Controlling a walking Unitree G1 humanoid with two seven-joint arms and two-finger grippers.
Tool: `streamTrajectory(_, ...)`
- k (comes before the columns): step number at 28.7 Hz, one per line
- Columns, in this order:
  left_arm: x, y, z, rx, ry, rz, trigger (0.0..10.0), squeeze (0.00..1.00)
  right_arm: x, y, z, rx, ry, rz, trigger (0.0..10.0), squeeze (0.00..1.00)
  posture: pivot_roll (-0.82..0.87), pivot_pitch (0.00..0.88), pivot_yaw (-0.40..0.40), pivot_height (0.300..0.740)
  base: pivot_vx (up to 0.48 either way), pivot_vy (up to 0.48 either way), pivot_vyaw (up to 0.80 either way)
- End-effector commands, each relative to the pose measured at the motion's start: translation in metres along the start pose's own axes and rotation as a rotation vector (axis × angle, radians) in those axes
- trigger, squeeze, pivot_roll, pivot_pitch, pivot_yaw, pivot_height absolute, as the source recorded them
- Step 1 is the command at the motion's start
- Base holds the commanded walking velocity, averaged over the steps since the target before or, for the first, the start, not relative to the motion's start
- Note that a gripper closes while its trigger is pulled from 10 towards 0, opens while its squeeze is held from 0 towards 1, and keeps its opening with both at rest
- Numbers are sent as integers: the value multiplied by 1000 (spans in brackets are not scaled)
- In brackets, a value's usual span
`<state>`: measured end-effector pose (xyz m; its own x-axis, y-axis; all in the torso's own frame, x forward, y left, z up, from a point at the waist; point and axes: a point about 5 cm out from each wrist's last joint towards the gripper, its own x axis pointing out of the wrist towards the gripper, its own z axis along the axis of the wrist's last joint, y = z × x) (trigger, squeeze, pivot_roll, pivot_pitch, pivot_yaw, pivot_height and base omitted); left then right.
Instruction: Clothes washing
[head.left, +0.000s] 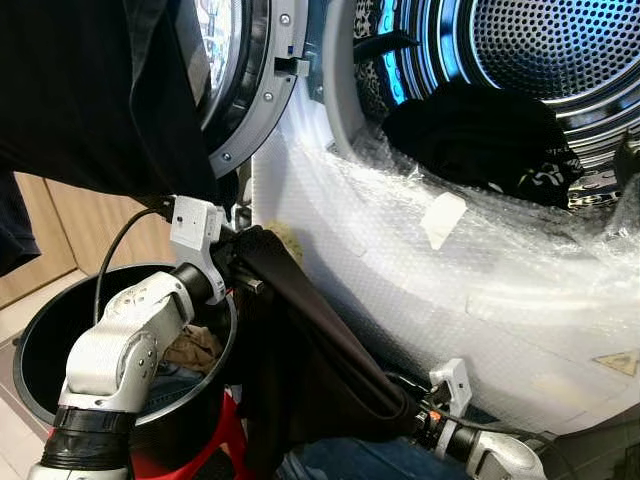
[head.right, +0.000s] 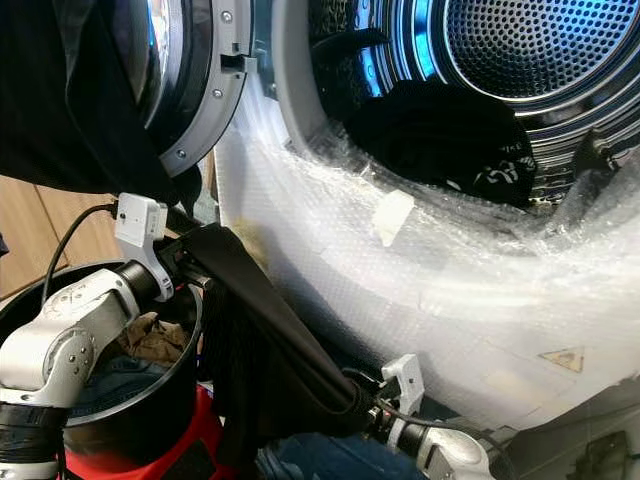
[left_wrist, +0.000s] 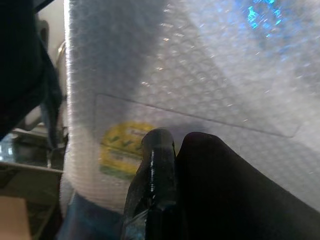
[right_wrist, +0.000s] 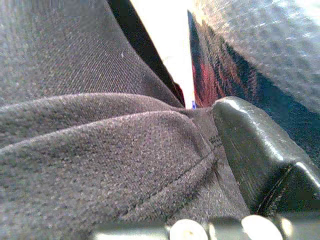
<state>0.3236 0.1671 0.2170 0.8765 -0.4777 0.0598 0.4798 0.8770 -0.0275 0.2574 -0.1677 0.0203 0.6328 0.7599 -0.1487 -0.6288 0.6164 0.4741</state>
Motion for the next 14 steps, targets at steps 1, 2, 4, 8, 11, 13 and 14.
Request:
streamTrajectory(1, -23, 32, 65, 116, -278, 242, 0, 0, -59, -17, -52, 182, 183, -186, 10000, 0, 172, 22, -150, 740, 0, 0, 0)
streamTrajectory(2, -22, 31, 62, 111, -261, 253, 0, 0, -58, -16, -50, 172, 180, -168, 10000, 0, 170, 22, -149, 740, 0, 0, 0)
streamTrajectory(4, -22, 32, 57, 89, -247, 283, 0, 0, -58, -12, -42, 125, 165, -103, 10000, 0, 169, 23, -148, 740, 0, 0, 0)
streamTrajectory(8, -33, 50, 56, -36, -303, 447, 0, 0, -73, -18, -3, 64, 8, -68, 10000, 0, 162, 25, -144, 740, 0, 0, 0)
streamTrajectory(11, -47, 67, 58, -105, -363, 579, 0, 0, -85, -21, 21, 25, -87, -72, 10000, 0, 160, 28, -143, 740, 0, 0, 0)
streamTrajectory(13, -53, 74, 58, -143, -392, 632, 0, 0, -91, -23, 34, 9, -150, -76, 10000, 0, 160, 29, -142, 740, 0, 0, 0)
streamTrajectory(14, -57, 74, 57, -174, -399, 640, 0, 0, -97, -23, 43, -12, -181, -72, 10000, 0, 158, 29, -140, 740, 0, 0, 0)
